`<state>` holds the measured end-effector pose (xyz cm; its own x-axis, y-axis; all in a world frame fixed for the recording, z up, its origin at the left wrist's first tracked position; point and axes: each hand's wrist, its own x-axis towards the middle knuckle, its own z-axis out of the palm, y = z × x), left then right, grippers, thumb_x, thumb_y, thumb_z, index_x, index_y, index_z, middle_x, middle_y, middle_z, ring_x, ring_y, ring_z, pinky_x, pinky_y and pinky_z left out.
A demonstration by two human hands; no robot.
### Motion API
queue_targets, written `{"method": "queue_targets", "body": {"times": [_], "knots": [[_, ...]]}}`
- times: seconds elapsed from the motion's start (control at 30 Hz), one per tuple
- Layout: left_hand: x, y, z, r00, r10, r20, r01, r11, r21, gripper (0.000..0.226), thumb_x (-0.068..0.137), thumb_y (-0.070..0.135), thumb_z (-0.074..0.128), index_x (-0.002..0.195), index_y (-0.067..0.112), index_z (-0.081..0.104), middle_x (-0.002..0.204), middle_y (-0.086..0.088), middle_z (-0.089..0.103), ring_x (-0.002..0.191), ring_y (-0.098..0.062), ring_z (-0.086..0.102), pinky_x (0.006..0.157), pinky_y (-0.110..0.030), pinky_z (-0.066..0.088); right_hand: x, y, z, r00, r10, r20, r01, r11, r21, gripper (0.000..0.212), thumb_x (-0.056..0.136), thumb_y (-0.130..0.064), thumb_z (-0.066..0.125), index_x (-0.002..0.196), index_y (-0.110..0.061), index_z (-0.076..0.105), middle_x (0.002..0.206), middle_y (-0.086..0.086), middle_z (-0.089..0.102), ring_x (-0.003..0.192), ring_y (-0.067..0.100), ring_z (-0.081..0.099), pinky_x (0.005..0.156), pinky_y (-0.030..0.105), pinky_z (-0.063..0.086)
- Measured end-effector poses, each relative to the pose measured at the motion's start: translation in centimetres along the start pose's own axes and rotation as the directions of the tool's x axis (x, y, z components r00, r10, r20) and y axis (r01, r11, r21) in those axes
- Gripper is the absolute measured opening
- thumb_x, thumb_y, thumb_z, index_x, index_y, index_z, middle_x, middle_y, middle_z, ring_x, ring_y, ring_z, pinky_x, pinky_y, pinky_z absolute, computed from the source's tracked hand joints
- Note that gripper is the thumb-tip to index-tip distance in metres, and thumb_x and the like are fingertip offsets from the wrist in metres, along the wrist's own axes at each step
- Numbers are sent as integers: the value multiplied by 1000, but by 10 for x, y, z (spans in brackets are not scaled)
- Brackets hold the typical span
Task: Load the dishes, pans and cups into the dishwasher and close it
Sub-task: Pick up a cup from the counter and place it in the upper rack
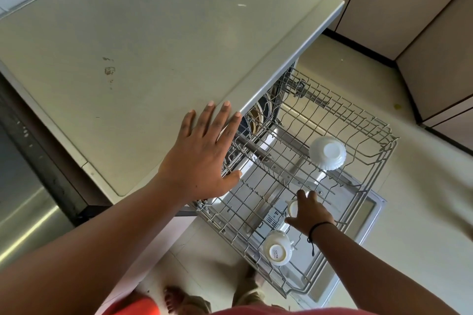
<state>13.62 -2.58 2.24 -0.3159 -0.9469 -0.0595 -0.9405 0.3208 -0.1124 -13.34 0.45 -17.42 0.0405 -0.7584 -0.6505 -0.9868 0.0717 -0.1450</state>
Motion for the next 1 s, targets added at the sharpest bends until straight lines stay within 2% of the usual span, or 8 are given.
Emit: {"method": "queue_targets", "body": {"times": [0.23, 0.43, 0.53, 0.6, 0.67, 0.77, 0.9, 1.0], "knots": [[0, -1, 4, 1000, 8, -11, -8, 1000, -9, 100, 74, 68, 41, 152, 12, 14, 159, -13, 12, 145, -36, 13, 113, -59, 18, -8, 3, -5, 1000, 11, 16, -10, 999, -49, 75, 74, -59, 64, 131, -26, 28, 132, 4, 42, 107, 28, 59, 82, 42, 54], [0, -3, 3, 1000, 9, 5, -9, 999, -37, 103, 75, 75, 34, 152, 17, 0, 161, -10, -1, 147, -33, 2, 116, -56, 10, -32, 5, -10, 995, 60, -82, -57, 998, 36, 87, 70, -69, 62, 136, -24, 27, 133, 7, 47, 116, 29, 52, 92, 43, 49], [-5, -7, -1, 1000, 18, -16, -20, 985, -173, 98, 81, 73, 36, 151, 19, -6, 160, -7, -4, 147, -28, -5, 119, -52, 4, -51, -7, -35, 980, 83, -183, -49, 981, 187, 90, 74, -67, 61, 142, -20, 25, 140, 11, 42, 125, 32, 45, 99, 45, 44], [-16, -8, -5, 997, 10, -71, -33, 943, -330, 89, 87, 67, 40, 152, 19, 4, 160, -6, 5, 148, -24, 1, 120, -43, 2, -65, -21, -59, 954, 83, -288, -5, 965, 261, 89, 77, -65, 61, 143, -16, 25, 142, 15, 41, 127, 35, 44, 101, 46, 42], [-38, -15, -9, 991, -45, -122, -18, 880, -475, 78, 90, 60, 44, 151, 20, 16, 159, -5, 13, 147, -20, 8, 119, -36, 4, -81, -46, -85, 909, 55, -414, 79, 951, 299, 85, 78, -62, 62, 139, -16, 27, 138, 17, 45, 124, 35, 46, 99, 48, 44], [-82, -38, -13, 975, -151, -160, 33, 819, -573, 73, 90, 59, 41, 149, 19, 26, 158, -3, 20, 147, -19, 13, 119, -42, 16, -108, -95, -122, 809, -12, -588, 236, 922, 306, 73, 80, -56, 63, 134, -20, 31, 134, 13, 47, 122, 31, 47, 99, 50, 44], [-160, -104, -25, 933, -323, -161, 179, 801, -571, 72, 90, 58, 41, 150, 22, 22, 159, 3, 16, 147, -15, 6, 121, -38, 10, -147, -200, -147, 598, -163, -785, 474, 861, 183, 58, 83, -47, 65, 125, -15, 43, 122, 12, 54, 113, 30, 50, 95, 47, 43], [-224, -158, -29, 860, -474, -187, 312, 780, -542, 73, 86, 65, 34, 147, 25, 30, 157, 5, 23, 147, -14, 11, 120, -34, 8, -177, -292, -141, 502, -339, -796, 611, 790, 49, 56, 80, -38, 72, 123, -10, 49, 117, 11, 56, 109, 30, 52, 92, 41, 41]]}}
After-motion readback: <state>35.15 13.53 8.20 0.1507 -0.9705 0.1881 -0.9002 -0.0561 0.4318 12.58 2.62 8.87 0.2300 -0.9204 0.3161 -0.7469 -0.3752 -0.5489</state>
